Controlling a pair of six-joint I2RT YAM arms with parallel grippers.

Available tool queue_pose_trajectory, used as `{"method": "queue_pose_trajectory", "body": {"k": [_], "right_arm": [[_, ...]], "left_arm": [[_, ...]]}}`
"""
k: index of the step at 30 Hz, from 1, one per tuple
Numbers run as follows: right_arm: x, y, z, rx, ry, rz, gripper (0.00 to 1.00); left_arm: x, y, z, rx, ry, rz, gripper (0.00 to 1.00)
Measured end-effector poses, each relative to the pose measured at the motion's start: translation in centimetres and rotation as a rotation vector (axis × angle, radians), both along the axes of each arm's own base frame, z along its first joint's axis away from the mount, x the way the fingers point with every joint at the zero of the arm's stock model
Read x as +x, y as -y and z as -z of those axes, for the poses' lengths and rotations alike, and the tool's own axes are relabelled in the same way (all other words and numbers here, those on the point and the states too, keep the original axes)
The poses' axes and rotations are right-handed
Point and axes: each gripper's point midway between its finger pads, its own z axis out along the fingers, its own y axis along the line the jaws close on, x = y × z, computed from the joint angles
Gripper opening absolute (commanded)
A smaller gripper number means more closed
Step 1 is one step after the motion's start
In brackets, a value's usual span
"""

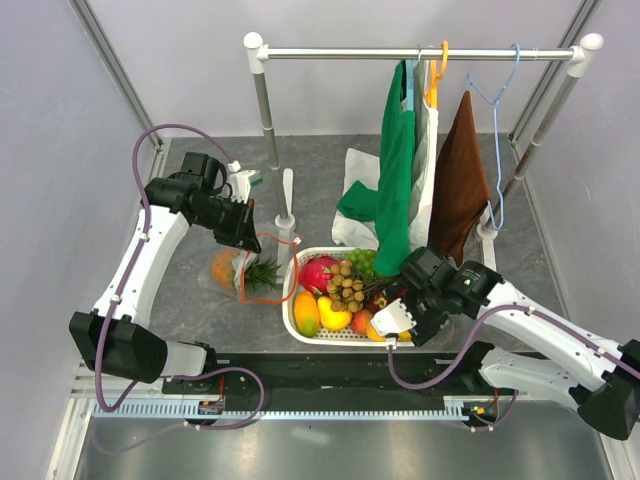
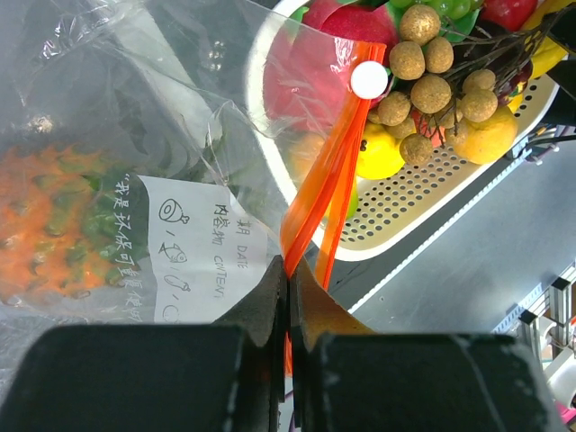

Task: Place the food in the zip-top bag and seal the zipper
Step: Pick up the fake fruit from the bin, then place the fake fruit in the zipper food storage bag.

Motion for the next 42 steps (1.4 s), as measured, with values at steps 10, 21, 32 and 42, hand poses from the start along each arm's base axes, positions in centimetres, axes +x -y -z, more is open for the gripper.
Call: {"method": "queue_pose_trajectory", "body": {"k": [10, 21, 32, 42], "right_arm": [[1.1, 0.5, 1.3, -0.038, -0.048, 0.071, 0.55], [1.5, -2.4, -5.6, 0.153, -0.034, 0.114, 0.36], [-1.2, -15.4, -9.9, 0.421, -0.277, 0.223, 0.25], [2.1, -26.9, -12.1, 0.654, -0.506, 0.677, 0.17]], "left_arm": [[0.0, 0.1, 0.0, -0.004, -0.001, 0.002, 0.02], [0.0, 0.1, -0.1, -0.010, -0.002, 0.000, 0.02], [0.7, -0.3, -0.3, -0.076, -0.033, -0.036, 0.02], [1.0, -0.2, -1.5, -0.176, -0.043, -0.048, 0.02]]}}
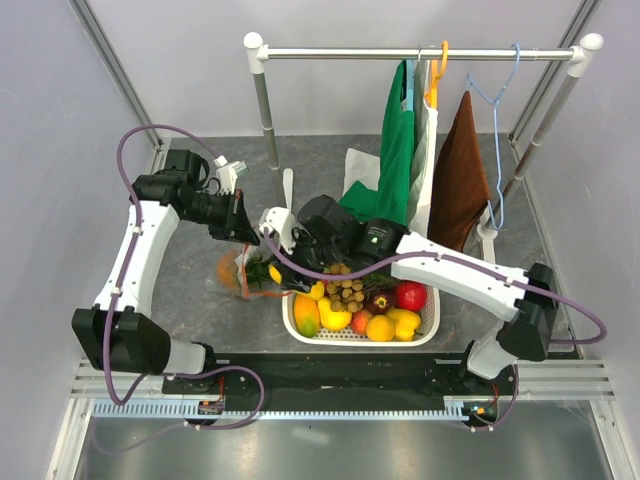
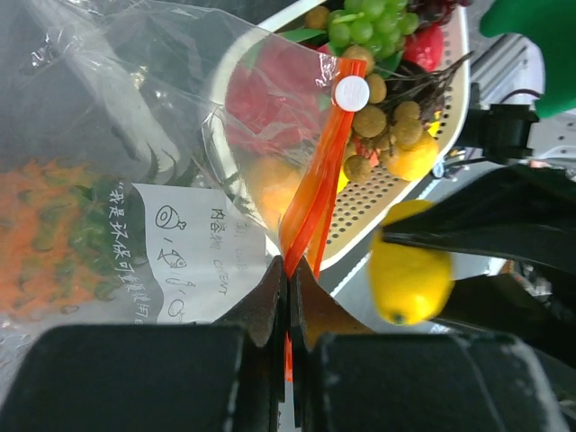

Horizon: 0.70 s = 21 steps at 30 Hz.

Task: Place the food in the zip-top bag and seal the zipper
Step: Place the fake fruit in the zipper food storage bag.

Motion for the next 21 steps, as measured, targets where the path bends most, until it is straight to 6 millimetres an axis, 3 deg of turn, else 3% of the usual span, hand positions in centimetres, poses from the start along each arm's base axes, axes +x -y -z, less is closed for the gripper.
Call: {"method": "queue_pose_trajectory", "body": {"k": [5, 9, 12, 14, 15, 16, 19, 21], "right_arm": [[1.9, -2.4, 1.4, 0.016, -0.127, 0.173, 0.19], [3.7, -2.8, 3.0, 0.002, -0.180, 0.287, 0.15], [6.2, -3.2, 3.3, 0.009, -0.199, 0.373, 0.17], [7.5, -3.6, 3.0, 0.026, -0.210, 0.415, 0.31], [8.1, -3.7, 2.9, 0.035, -0.214, 0.433, 0.42], [8.6, -3.7, 2.8, 0.040, -0.219, 0.450, 0.62], [9.2, -3.8, 2.7, 0.049, -0.230, 0.484, 0.80], [9.3, -3.9, 2.7, 0.050, -0.229, 0.495, 0.85]], "left_arm": [[0.1, 0.2, -0.5, -0.060, -0.013, -0.003, 0.02], [0.3, 0.1, -0.7, -0.086, -0.020, -0.010, 0.02], [0.2, 0.2, -0.9, -0.099, -0.020, -0.008, 0.02], [0.2, 0.2, -0.9, -0.105, -0.023, -0.008, 0.02], [0.2, 0.3, -0.9, -0.109, -0.025, -0.007, 0.02], [0.1, 0.3, -0.9, -0.114, -0.027, -0.006, 0.02], [0.2, 0.2, -0.9, -0.122, -0.031, -0.011, 0.02], [0.2, 0.2, -1.0, -0.130, -0.033, -0.014, 0.02]]}}
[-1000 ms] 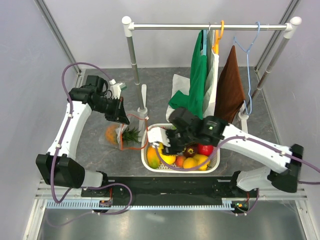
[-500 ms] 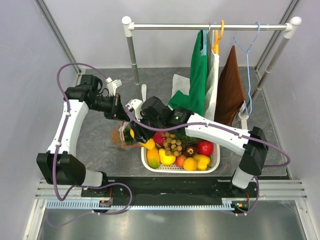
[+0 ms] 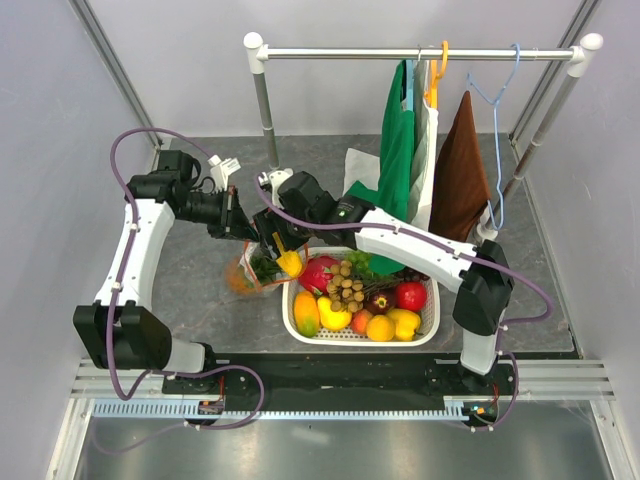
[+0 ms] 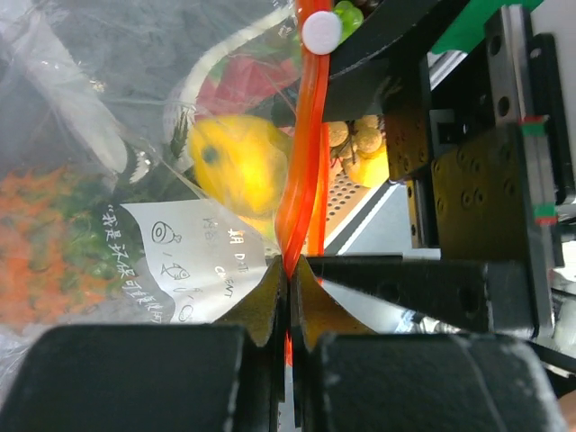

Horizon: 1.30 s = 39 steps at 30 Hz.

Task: Place the food in the zip-top bag and seal the zipper
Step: Place the fake fruit in the zipper food storage bag, then pick up the fake fruit from the bin.

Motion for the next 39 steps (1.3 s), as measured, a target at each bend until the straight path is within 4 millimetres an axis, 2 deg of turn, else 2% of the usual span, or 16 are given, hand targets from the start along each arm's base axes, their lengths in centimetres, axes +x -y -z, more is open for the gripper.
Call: {"method": "queue_pose_trajectory", "body": {"k": [4, 8, 11, 19, 22, 28, 31, 33, 36, 39], "right_arm": [[-0.1, -0.1, 0.0, -0.001, 0.004, -0.006, 0.98], [-1.0, -0.4, -0.4, 0.007, 0.010, -0.070, 0.98], [-1.8, 0.0, -1.6, 0.016, 0.047, -0.123, 0.98], [-4.7, 3.5, -5.4, 0.036, 0.184, -0.214, 0.92], [-4.9, 4.0, -5.0, 0.023, 0.202, -0.230, 0.89], [-5.1, 4.9, -2.5, -0.042, 0.206, -0.267, 0.87], [-5.6, 5.7, -3.1, -0.052, 0.243, -0.305, 0.88], [-6.3, 6.6, -4.5, -0.050, 0.294, -0.364, 0.88], [-8.5, 9.2, -6.6, -0.061, 0.376, -0.490, 0.85], [-10.9, 12.8, -6.8, -0.104, 0.421, -0.594, 0.84]], "left_arm": [[0.4, -0.2, 0.0, -0.028, -0.015, -0.013, 0.02], [0.9, -0.9, 0.1, -0.044, -0.032, -0.042, 0.02], [1.0, -1.0, 0.0, -0.055, -0.033, -0.048, 0.02], [1.1, -1.1, -0.1, -0.066, -0.033, -0.053, 0.02], [1.1, -1.1, -0.2, -0.068, -0.033, -0.053, 0.02], [1.1, -1.2, -0.2, -0.067, -0.034, -0.054, 0.02], [1.5, -1.4, -0.8, -0.052, -0.015, -0.059, 0.02], [1.9, -1.4, -1.5, -0.045, 0.015, -0.060, 0.02], [1.7, -1.5, -1.5, -0.044, 0.011, -0.062, 0.02], [1.3, -1.5, -0.6, -0.039, -0.026, -0.064, 0.02]]}}
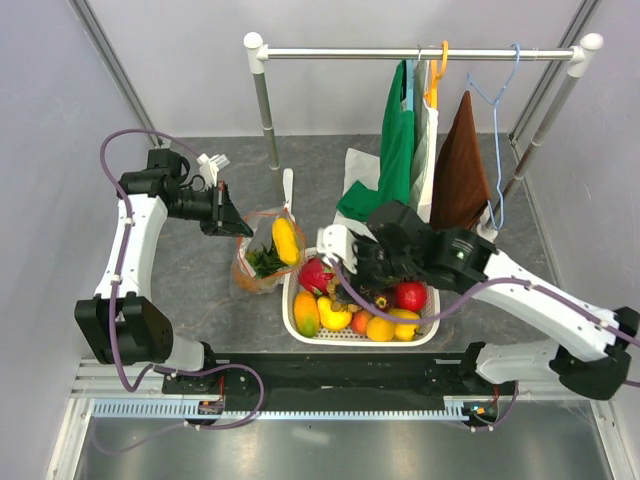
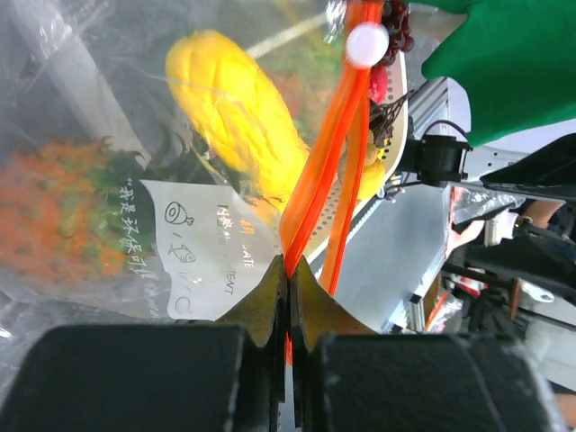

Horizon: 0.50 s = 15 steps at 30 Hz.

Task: Place the food in the zip-top bag and seal the zipper
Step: Pick up the fake fruit from the bin.

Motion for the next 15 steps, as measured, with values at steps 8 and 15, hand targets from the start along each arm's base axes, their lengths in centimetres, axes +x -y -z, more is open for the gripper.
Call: {"method": "queue_pose_trajectory", "body": {"k": [8, 15], "right_arm": [[-4.9, 10.0, 8.3, -0.269, 0.138, -0.290, 0.92], [-6.2, 9.8, 9.5, -0.291, 0.260, -0.611, 0.90]], "left_arm": [[-0.3, 0.0, 0.4, -0.002, -0.018, 0.000, 0.02], [-0.3, 0.0, 0.4, -0.002, -0.019, 0.000, 0.02]]}}
